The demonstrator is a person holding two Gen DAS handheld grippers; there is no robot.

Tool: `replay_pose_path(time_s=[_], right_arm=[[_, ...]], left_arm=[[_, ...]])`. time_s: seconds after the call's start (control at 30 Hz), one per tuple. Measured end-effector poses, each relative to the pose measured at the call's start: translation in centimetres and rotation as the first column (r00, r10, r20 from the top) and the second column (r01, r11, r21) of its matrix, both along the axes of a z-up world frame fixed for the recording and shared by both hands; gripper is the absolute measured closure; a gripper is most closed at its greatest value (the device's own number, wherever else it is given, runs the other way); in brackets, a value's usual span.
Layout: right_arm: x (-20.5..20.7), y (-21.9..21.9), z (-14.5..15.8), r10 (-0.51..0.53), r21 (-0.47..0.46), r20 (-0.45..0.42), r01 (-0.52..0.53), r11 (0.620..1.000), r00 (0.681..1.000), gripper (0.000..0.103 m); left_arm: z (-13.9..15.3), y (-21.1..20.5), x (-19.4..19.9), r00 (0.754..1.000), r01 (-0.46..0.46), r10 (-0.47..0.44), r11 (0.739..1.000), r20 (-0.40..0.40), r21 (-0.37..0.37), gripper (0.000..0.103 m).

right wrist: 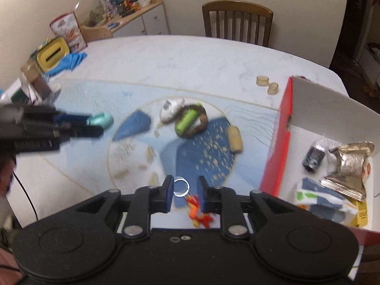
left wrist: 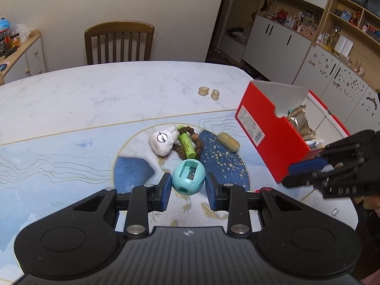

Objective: Organize objects

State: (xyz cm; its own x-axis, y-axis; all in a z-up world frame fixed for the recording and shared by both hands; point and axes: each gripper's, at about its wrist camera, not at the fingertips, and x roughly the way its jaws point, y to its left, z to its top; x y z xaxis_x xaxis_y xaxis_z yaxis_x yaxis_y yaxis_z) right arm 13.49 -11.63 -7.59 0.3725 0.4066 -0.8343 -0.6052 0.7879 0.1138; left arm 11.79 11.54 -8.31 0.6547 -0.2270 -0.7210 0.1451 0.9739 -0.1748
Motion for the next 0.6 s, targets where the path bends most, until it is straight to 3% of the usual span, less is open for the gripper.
replay_pose_path(time_s=[0.23, 0.27, 0.37, 0.6], right_arm=[[-0.9, -0.1, -3.6, 0.002, -0.024, -0.060, -0.003, 1.000, 0.998, 0.070], [-0.9, -0.1, -4.1, -0.006, -0.027, -0.067, 0.004, 1.000, 0.998, 0.065], [-1.0, -0.2, -4.9, -0.039, -0.018, -0.040, 0.039, 0.999, 0.998, 0.030], [-0.1, 0.6, -7.1, -0.089, -0.054, -0.052, 0.086, 0.995, 0.995, 0.032]], left_arm=[[-0.7, -0.2, -0.4, 1.000, 0.007, -0.007, 1.000, -0.026, 0.003, 0.073], [-0.7, -0.1, -0.4, 1.000, 0.008, -0.008, 1.000, -0.026, 0.005, 0.073], [-0.8, 0.3, -0.6, 1.000, 0.007, -0.006, 1.000, -0.031, 0.007, 0.073], [-1.3, 1.4, -0.8, 0.999, -0.001, 0.001, 1.000, -0.047, 0.004, 0.073]])
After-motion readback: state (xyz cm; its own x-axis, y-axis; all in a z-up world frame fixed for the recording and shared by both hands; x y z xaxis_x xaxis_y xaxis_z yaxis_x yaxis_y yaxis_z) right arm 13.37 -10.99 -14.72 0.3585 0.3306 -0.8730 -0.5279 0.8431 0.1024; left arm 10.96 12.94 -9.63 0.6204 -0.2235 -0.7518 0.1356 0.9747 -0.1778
